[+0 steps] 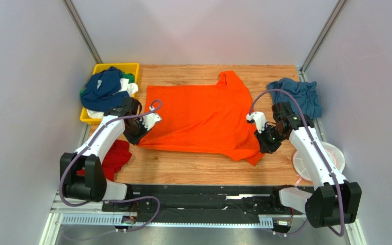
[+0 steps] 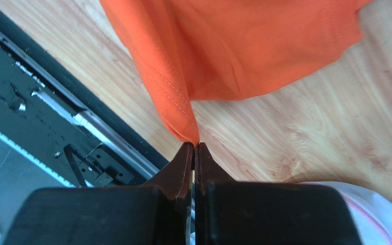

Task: Fold and stack the t-shirts
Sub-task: Flatten out the tshirt

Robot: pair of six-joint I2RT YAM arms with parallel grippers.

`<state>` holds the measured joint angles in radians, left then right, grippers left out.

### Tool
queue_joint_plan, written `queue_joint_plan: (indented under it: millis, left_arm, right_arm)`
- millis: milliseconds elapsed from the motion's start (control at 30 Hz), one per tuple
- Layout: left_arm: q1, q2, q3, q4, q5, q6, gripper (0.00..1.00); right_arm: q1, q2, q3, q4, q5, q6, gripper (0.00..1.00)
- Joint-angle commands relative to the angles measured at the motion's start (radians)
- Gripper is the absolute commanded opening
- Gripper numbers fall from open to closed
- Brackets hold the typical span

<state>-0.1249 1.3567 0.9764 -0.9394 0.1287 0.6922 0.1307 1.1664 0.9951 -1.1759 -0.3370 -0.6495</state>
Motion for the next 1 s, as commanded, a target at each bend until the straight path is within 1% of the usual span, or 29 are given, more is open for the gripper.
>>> queue_joint_plan:
  millis: [0,167,467,567,600,633,733,767,867,967]
  left_arm:
    - [-0.007,0.028,-0.001,-0.039,-0.023,0.020,0.00]
    - [-0.016,0.068,-0.011,-0.052,-0.043,0.015,0.00]
    - [-0.018,0.104,-0.028,-0.062,-0.078,0.018,0.00]
    - [-0.018,0.116,-0.027,-0.071,-0.087,0.020,0.00]
    - [-0.018,0.117,-0.028,-0.070,-0.092,0.020,0.00]
    - [-0.018,0.122,-0.028,-0.070,-0.101,0.021,0.00]
    - [-0.018,0.136,-0.028,-0.073,-0.115,0.024,0.00]
    - [-0.018,0.139,-0.027,-0.078,-0.116,0.026,0.00]
    - [-0.018,0.151,-0.024,-0.084,-0.117,0.027,0.00]
    - [-0.018,0.157,-0.021,-0.087,-0.118,0.030,0.00]
  right_arm:
    - [0.007,0.038,-0.018,-0.041,-0.033,-0.055,0.00]
    - [0.010,0.064,-0.041,-0.033,-0.025,-0.064,0.00]
    - [0.023,0.102,-0.024,-0.068,-0.022,-0.101,0.01]
    - [0.026,0.127,-0.023,-0.077,-0.020,-0.111,0.05]
    - [0.027,0.137,-0.023,-0.080,-0.022,-0.114,0.11]
    - [0.030,0.141,-0.024,-0.085,-0.023,-0.121,0.13]
    - [0.037,0.153,-0.024,-0.102,-0.037,-0.128,0.24]
    - [0.044,0.156,-0.024,-0.108,-0.039,-0.136,0.30]
    - [0.058,0.153,-0.024,-0.129,-0.048,-0.145,0.35]
    - [0.063,0.145,-0.024,-0.136,-0.043,-0.147,0.36]
